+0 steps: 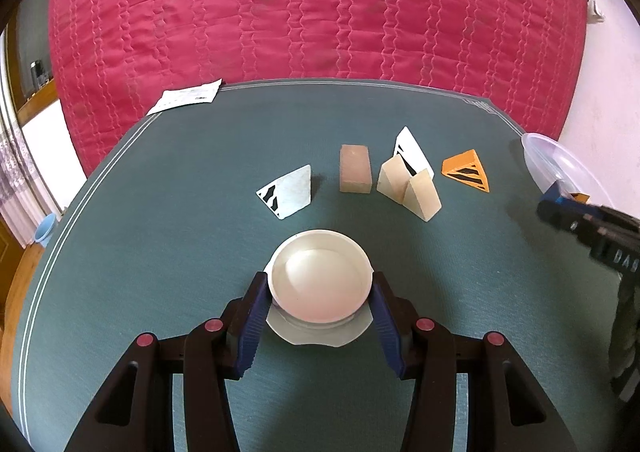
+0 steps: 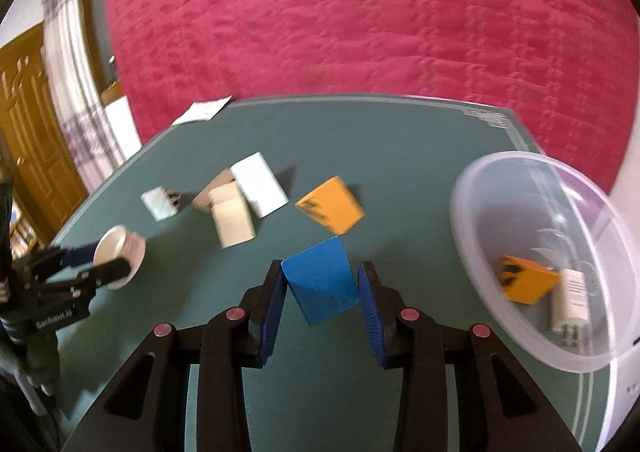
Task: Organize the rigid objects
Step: 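Carry the blue block into the clear bowl and release it with the right gripper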
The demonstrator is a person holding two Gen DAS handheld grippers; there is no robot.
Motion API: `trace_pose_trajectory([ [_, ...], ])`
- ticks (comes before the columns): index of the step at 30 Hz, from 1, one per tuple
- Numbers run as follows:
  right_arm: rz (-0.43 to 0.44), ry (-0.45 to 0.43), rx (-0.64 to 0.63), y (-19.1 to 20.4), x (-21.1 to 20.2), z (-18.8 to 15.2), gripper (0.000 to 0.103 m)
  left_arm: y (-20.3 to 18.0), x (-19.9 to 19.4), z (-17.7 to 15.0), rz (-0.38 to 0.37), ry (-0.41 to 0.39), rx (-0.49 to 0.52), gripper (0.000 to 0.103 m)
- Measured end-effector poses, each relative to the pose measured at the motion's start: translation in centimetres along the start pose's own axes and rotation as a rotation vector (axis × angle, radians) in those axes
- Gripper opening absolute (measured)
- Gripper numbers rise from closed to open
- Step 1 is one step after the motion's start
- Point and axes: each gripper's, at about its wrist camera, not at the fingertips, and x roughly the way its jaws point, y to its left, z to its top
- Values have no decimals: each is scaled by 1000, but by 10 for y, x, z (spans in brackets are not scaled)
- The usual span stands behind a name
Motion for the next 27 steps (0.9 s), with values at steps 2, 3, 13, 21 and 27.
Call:
trace_pose_trajectory([
  [2, -26, -22, 33, -12, -7, 0, 38, -3, 0, 0, 0, 1, 4, 52],
  [3, -38, -31, 45, -16, -10, 0, 38, -4, 0, 0, -1, 1, 6, 53],
  [13, -200, -132, 221, -79, -45, -1, 38, -15, -1, 1, -8, 0, 24, 53],
  [21, -346, -178, 337, -125, -68, -8, 38, -25, -3, 3, -14, -3, 38, 53],
  [27, -408, -188, 386, -143, -70, -11, 44, -35, -4, 5, -24, -6, 58, 53],
])
